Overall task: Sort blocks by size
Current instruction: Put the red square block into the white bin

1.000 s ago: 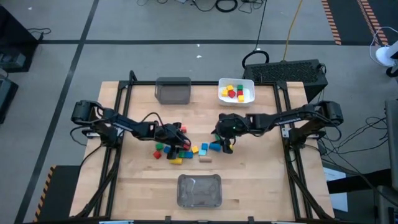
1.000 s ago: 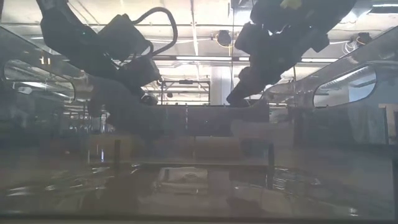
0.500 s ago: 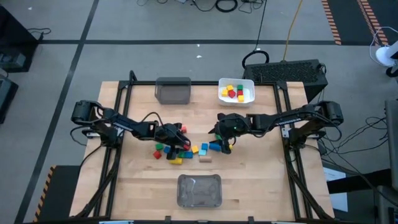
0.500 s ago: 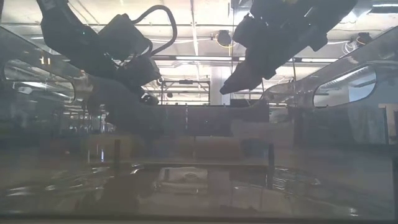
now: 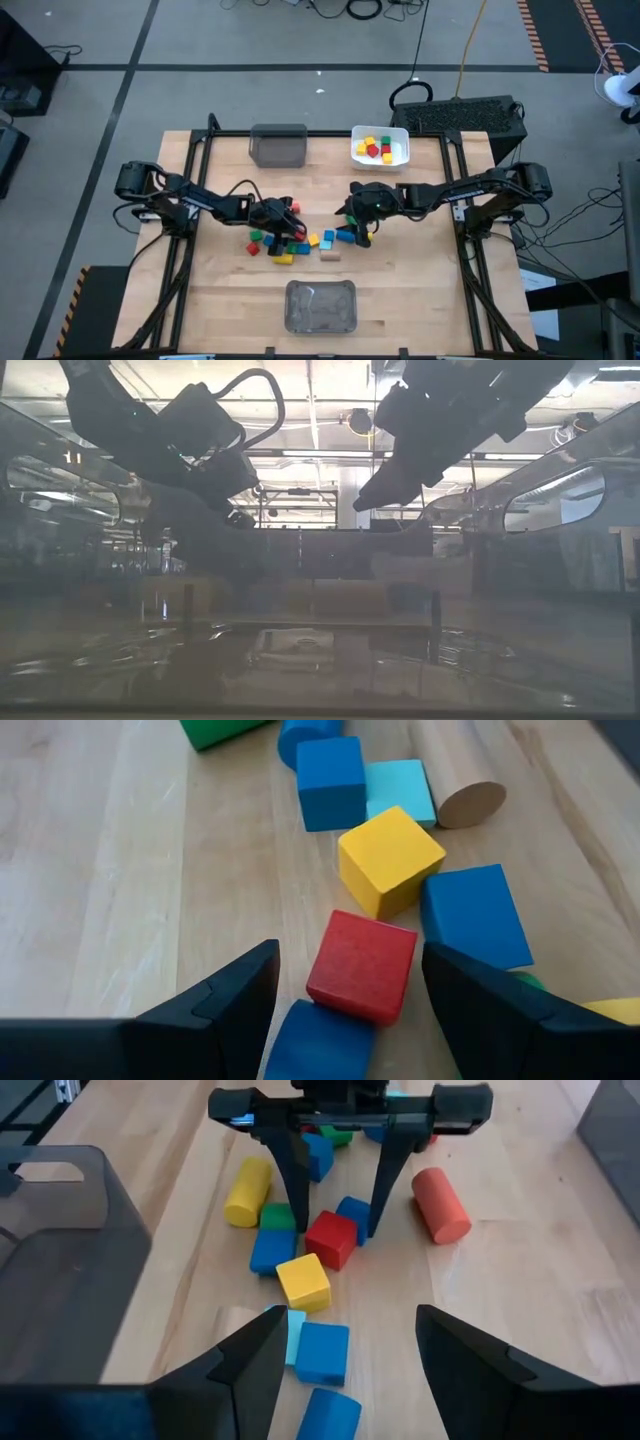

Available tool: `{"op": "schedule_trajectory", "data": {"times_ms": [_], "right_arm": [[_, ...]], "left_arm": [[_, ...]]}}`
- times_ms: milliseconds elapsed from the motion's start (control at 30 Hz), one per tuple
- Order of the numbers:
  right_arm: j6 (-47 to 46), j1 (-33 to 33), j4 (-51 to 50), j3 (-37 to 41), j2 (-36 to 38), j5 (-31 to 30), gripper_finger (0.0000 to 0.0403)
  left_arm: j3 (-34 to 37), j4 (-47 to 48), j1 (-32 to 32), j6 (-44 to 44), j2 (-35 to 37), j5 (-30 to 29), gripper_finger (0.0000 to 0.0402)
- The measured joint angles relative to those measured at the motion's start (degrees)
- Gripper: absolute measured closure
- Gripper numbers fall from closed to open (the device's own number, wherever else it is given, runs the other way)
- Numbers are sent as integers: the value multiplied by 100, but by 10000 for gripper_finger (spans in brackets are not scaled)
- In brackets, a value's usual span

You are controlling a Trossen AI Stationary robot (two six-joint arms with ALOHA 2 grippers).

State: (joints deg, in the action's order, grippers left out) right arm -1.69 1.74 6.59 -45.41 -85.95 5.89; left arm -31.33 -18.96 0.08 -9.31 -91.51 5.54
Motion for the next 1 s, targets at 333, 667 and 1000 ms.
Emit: {"op": "schedule_trajectory", "data": {"times_ms": [333, 667, 1000], "right_arm": [[192, 0, 223, -2, 0, -4, 196], [250, 0, 201, -2, 0, -11, 196], [407, -3, 221, -2, 0, -11, 196]], "left_arm": [[1, -175, -11, 135, -289, 2, 155], [0, -612, -4, 141, -535, 2, 198], [-4, -623, 170, 625, -518, 2, 262]]}}
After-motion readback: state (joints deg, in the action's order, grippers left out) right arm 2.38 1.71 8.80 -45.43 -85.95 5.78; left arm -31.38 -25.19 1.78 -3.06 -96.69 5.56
